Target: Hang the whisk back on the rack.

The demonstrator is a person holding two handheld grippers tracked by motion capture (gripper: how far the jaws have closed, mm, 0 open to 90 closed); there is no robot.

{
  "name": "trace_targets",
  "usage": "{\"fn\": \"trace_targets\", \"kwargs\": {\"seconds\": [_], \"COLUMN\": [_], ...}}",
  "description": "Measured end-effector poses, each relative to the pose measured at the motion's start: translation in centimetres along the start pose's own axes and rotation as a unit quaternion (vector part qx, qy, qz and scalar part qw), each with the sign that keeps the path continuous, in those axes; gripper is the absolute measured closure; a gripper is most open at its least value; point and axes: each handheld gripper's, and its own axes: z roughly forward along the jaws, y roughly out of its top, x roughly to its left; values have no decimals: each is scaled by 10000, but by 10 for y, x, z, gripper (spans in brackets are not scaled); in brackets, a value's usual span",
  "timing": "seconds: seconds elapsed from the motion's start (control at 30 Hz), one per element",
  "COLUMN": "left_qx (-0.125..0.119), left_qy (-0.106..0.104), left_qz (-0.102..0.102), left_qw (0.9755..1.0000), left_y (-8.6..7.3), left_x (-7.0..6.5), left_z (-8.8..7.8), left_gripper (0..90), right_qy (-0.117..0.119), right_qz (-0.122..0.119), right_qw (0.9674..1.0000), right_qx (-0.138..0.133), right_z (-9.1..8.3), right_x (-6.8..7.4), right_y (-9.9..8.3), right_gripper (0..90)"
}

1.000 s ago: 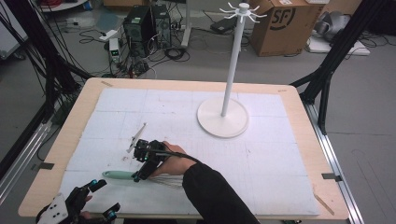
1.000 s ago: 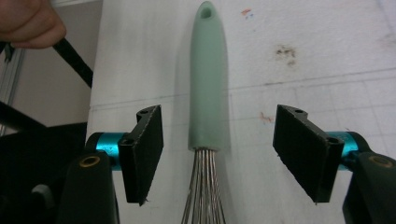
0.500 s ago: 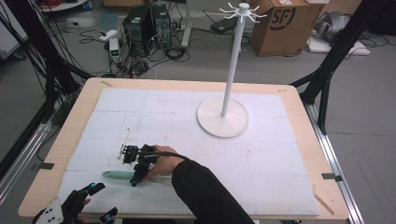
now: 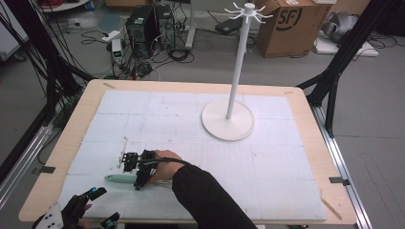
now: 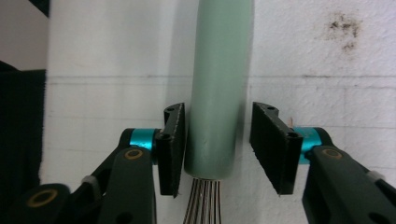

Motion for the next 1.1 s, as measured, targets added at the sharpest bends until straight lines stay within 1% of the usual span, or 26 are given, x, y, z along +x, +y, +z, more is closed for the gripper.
{"fn": "trace_targets", "kwargs": {"seconds": [0.03, 0.2, 0.23, 0.27, 0.3, 0.33, 0.37, 0.4, 0.43, 0.47, 0.5, 0.53, 0.57, 0.6, 0.63, 0.67, 0.7, 0.8, 0.87, 0.9, 0.93, 0.97, 1.0, 1.03, 1.07, 1.1], "left_qx": [27, -15, -27, -22, 10, 34, 36, 35, 28, 28, 23, 37, 49, 51, 50, 43, 54, 30, 14, 12, 14, 20, 17, 29, 28, 34], "left_qy": [-1, -2, -12, -13, -10, -6, -3, 5, 13, 26, 34, 39, 50, 59, 54, 53, 51, 78, 70, 70, 72, 74, 79, 78, 94, 106], "left_qz": [1, 13, 1, -7, -5, -4, -21, -5, -2, -3, -10, -5, -11, -11, -11, -15, -1, -18, -36, -32, -28, -24, -22, -14, -28, -36], "left_qw": [10000, 10000, 10000, 10000, 10000, 10000, 10000, 10000, 10000, 10000, 10000, 10000, 10000, 10000, 10000, 10000, 10000, 10000, 10000, 10000, 10000, 10000, 10000, 10000, 9999, 9999], "left_y": [0, 1, 1, 1, 0, 0, -1, 0, 0, 0, 0, -1, -1, -1, -1, -1, -1, -1, -1, -1, -1, -1, -1, -1, -1, -2], "left_x": [0, 0, 0, 0, 0, 0, 0, 0, 0, 0, 0, 1, 1, 1, 1, 1, 1, 1, 1, 1, 1, 1, 1, 1, 1, 2], "left_z": [0, -2, -2, -1, -1, -1, 0, -1, -1, -1, -1, -1, -1, -1, -1, -1, -2, -3, -3, -3, -3, -3, -3, -4, -4, -4], "left_gripper": [153, 153, 153, 153, 154, 154, 154, 154, 154, 154, 154, 154, 154, 154, 154, 154, 154, 154, 154, 154, 154, 154, 154, 154, 154, 153], "right_qy": [-74, -150, -186, -209, -218, -277, -244, -244, -209, -197, -153, -148, -69, -69, 66, 66, 233, 280, 350, 350, 402, 402, 401, 469, 469, 500], "right_qz": [-32, -59, -108, -105, -42, -42, 91, 91, 148, 136, 201, 194, 166, 166, 213, 213, 318, 361, 449, 470, 528, 528, 504, 562, 562, 570], "right_qw": [9999, 9998, 9997, 9996, 9997, 9994, 9995, 9995, 9995, 9996, 9995, 9996, 9998, 9998, 9997, 9997, 9992, 9989, 9982, 9979, 9969, 9969, 9966, 9951, 9951, 9942], "right_qx": [66, 121, 131, 129, 140, 183, 182, 182, 162, 178, 169, 149, 113, 113, 67, 67, 7, -65, -170, -266, -426, -426, -521, -664, -664, -761], "right_z": [0, 0, 1, 1, 1, 0, -1, -1, -1, -1, -1, -1, -1, -1, -2, -2, -3, -5, -10, -13, -22, -22, -27, -37, -37, -42], "right_x": [2, 4, 4, 4, 5, 4, 3, 3, 1, 0, 0, -1, -3, -3, -7, -7, -12, -16, -20, -22, -25, -25, -27, -29, -29, -30], "right_y": [1, 2, 3, 3, 4, 4, 5, 5, 5, 5, 5, 5, 4, 4, 2, 2, 0, -2, -5, -6, -10, -10, -13, -18, -18, -21], "right_gripper": [579, 595, 605, 620, 641, 686, 692, 692, 695, 696, 697, 698, 698, 698, 699, 699, 699, 699, 699, 699, 699, 699, 699, 699, 699, 699]}}
